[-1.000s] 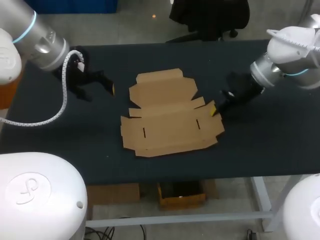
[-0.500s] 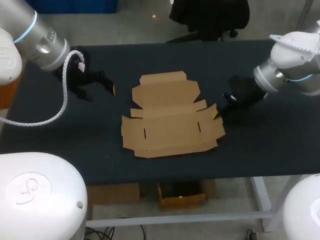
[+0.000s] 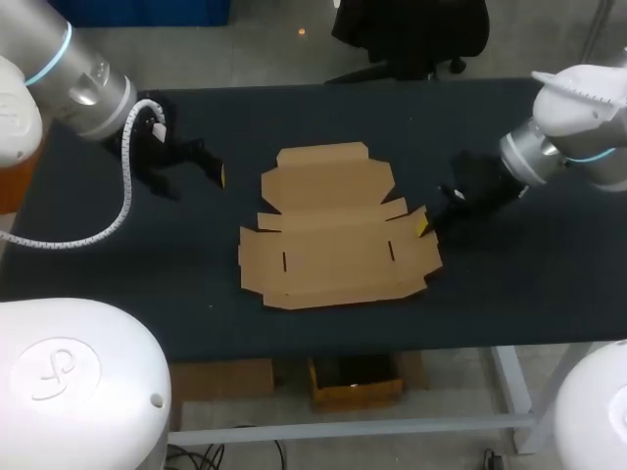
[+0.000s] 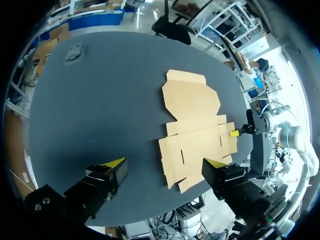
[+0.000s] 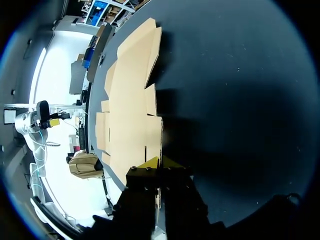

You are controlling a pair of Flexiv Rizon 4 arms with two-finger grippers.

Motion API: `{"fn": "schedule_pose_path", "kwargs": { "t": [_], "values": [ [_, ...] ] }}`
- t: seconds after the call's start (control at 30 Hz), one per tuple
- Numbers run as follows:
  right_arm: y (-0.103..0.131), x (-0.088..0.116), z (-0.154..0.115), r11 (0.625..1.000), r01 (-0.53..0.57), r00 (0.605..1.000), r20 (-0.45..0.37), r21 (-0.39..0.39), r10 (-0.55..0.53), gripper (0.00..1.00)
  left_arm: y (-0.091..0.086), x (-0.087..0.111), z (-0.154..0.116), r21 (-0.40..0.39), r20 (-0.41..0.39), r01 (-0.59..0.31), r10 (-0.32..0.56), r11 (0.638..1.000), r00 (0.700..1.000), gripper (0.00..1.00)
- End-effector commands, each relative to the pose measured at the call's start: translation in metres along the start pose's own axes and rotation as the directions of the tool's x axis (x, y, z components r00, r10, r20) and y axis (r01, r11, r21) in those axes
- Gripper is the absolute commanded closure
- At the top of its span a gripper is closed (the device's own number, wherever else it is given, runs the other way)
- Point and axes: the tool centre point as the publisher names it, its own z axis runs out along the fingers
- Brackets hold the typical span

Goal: Assemble the packaging by folding the flat box into shape, placing the metal phone stand inside, and closing the box properly

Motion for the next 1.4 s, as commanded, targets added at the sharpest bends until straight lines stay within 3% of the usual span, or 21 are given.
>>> {"fn": "schedule_pose_path", "kwargs": {
  "t": [0.03,0.4,0.5,0.57,0.63,0.7,0.87,1.13,1.2,1.37,1.4],
  "values": [
    [-0.003,0.000,0.000,1.000,-0.001,1.000,0.000,-0.008,0.001,1.00,0.001,0.000,-0.001,0.000,0.001,0.000,0.000,1.000,1.000,0.00],
    [-0.007,0.002,0.002,1.000,-0.008,1.000,-0.008,-0.011,0.008,1.00,0.003,-0.001,-0.002,0.001,0.000,0.001,-0.001,1.000,1.000,0.00],
    [-0.007,0.002,0.002,1.000,-0.010,1.000,-0.008,-0.012,0.010,0.64,0.003,-0.001,-0.002,0.001,-0.001,0.001,-0.001,1.000,1.000,0.00],
    [-0.007,0.002,0.002,1.000,-0.011,1.000,-0.008,-0.013,0.011,0.52,0.003,-0.001,-0.002,0.002,-0.001,0.000,0.000,1.000,1.000,0.00],
    [-0.007,0.002,0.000,1.000,-0.011,1.000,-0.009,-0.014,0.010,0.16,0.003,-0.001,-0.002,0.003,0.000,0.000,0.000,1.000,1.000,0.00],
    [-0.008,0.002,-0.003,1.000,-0.007,1.000,-0.010,-0.016,0.007,0.09,0.003,-0.001,-0.003,0.004,0.000,0.000,0.000,1.000,1.000,0.00],
    [-0.006,0.001,-0.024,0.999,0.018,1.000,-0.006,-0.035,-0.019,0.18,0.000,0.000,-0.004,0.005,0.005,-0.002,0.002,1.000,1.000,0.00],
    [0.004,0.005,-0.071,0.990,0.091,0.994,0.071,-0.109,-0.083,0.40,-0.008,0.003,-0.006,0.002,-0.021,-0.028,0.028,1.000,0.999,0.00],
    [0.008,0.004,-0.077,0.987,0.107,0.992,0.085,-0.119,-0.097,0.51,-0.009,0.004,-0.005,0.001,-0.019,-0.030,0.030,1.000,0.999,0.00],
    [0.021,0.000,-0.096,0.972,0.178,0.980,0.119,-0.157,-0.160,0.53,-0.012,0.003,-0.002,-0.002,-0.004,-0.024,0.024,1.000,1.000,0.00],
    [0.024,-0.001,-0.099,0.969,0.182,0.978,0.137,-0.167,-0.160,0.55,-0.012,0.003,-0.002,-0.001,0.000,-0.018,0.018,1.000,1.000,0.19]
  ]
}}
